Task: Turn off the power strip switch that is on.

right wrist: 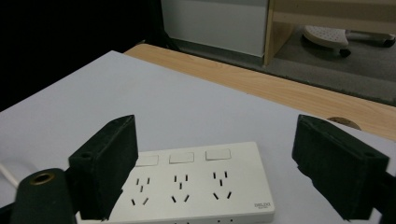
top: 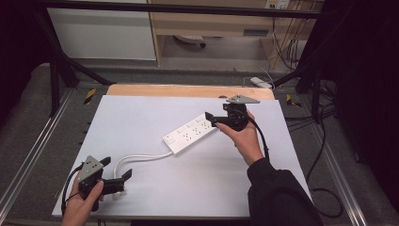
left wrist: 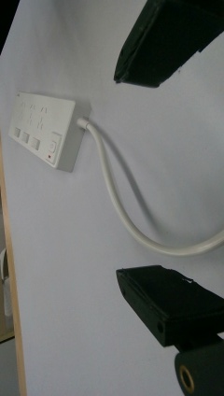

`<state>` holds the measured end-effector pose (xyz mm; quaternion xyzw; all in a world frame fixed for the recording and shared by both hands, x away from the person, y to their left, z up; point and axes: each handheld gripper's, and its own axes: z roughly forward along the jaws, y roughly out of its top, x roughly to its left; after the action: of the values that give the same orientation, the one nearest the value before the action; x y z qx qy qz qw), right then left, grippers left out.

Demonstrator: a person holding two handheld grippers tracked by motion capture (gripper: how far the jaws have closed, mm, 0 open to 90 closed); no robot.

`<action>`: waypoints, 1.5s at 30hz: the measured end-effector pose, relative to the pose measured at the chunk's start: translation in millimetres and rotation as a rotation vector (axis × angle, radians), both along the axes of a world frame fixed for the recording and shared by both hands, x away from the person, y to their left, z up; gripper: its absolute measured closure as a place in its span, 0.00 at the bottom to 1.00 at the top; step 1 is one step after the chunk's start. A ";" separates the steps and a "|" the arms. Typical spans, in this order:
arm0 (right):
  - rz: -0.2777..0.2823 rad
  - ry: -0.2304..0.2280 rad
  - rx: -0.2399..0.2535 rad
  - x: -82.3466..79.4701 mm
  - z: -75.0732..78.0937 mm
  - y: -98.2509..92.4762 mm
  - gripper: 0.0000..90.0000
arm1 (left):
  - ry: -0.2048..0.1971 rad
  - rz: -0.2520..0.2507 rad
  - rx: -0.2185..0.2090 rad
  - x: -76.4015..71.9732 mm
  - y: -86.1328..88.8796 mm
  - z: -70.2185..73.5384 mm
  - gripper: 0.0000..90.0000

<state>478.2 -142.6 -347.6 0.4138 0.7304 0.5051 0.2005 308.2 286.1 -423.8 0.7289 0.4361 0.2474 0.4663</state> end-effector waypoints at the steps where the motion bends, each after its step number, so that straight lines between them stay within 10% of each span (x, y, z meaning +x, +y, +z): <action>1: 0.001 -0.006 0.001 -1.4 1.2 -1.9 0.13 | 0.000 0.000 0.000 0.0 0.0 0.0 0.06; 45: -0.147 -0.203 0.043 -109.3 -19.6 -124.6 0.05 | 0.002 0.002 -0.001 -2.0 -0.9 -0.7 0.06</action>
<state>368.9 -267.3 -367.1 0.4170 0.6631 0.5440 0.3008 306.2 285.2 -424.5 0.7285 0.4373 0.2467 0.4661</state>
